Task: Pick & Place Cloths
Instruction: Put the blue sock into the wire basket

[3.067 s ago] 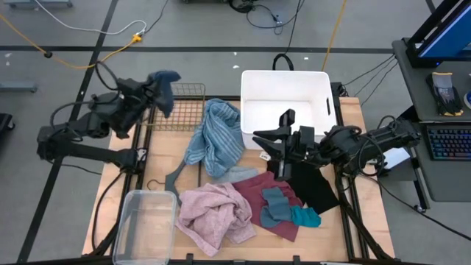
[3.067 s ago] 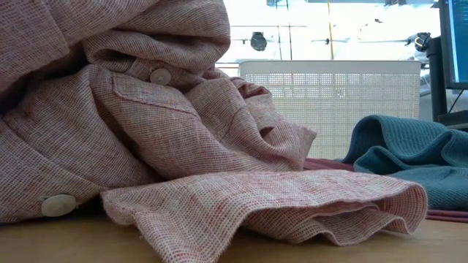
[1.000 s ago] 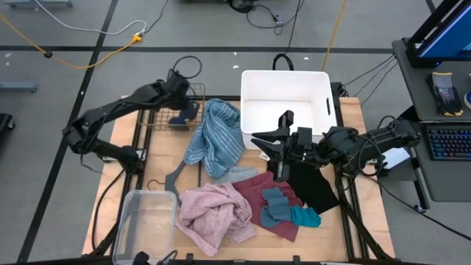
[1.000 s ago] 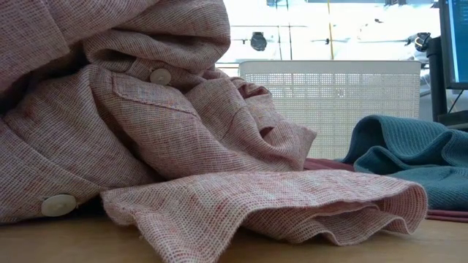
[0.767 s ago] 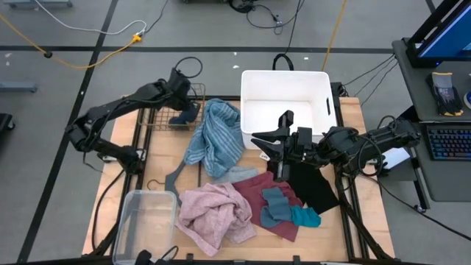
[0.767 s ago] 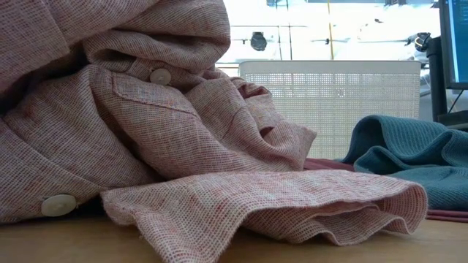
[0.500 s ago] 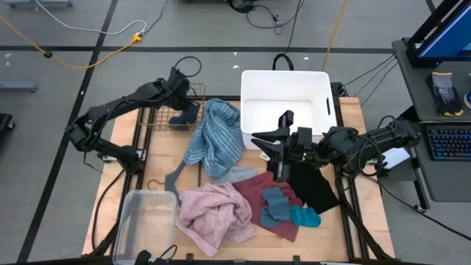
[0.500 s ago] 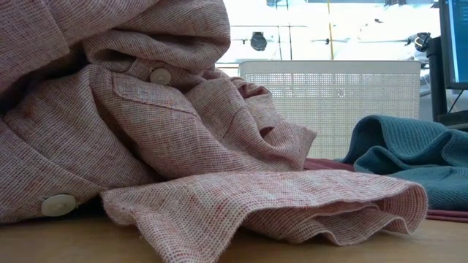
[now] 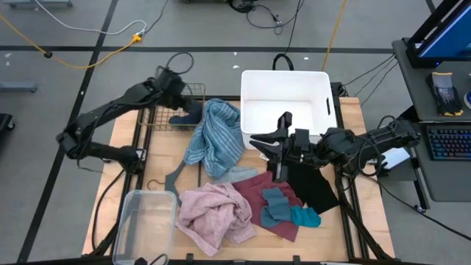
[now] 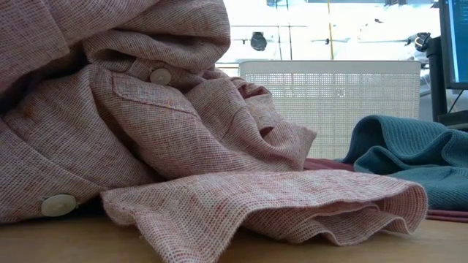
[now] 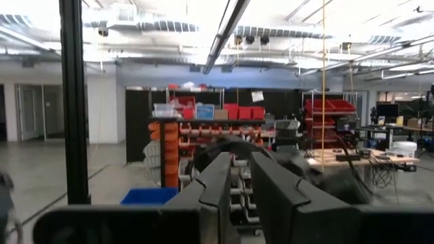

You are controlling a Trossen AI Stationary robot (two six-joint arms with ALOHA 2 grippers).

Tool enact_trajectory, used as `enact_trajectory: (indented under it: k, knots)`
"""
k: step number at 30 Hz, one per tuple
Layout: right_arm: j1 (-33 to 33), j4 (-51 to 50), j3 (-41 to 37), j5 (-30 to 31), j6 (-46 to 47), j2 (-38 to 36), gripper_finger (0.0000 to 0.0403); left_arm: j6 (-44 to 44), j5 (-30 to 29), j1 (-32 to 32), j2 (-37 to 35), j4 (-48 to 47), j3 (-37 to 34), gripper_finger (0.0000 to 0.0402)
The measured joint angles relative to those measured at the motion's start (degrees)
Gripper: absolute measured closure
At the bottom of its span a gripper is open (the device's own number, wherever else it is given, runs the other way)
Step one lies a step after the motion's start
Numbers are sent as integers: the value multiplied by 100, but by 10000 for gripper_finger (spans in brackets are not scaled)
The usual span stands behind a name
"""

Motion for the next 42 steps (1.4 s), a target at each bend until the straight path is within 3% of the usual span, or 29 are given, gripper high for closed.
enact_trajectory:
  k: [5, 16, 23, 29, 35, 42]
  knots:
    - [73, -400, 0, -13, -1, -2, 348, -202, 4, -358, -1038, 14, 0, 253]
    - [78, -1466, -2, -17, 48, -2, 348, -503, 64, -1454, -2786, 8, 0, 395]
    - [119, -2386, -2, -17, 626, -2, 348, -83, 23, -2184, -3220, 119, -44, 399]
    - [421, -3140, -2, -19, 276, -2, 348, 221, -20, -2675, -3692, 950, -569, 395]
    - [840, -4042, -2, -23, 3, -2, 348, 209, -23, -2867, -4251, 1419, -1219, 393]
    - [1014, -5010, -2, -183, 788, -4, 348, 25, -150, -2924, -4739, 1543, -1672, 396]
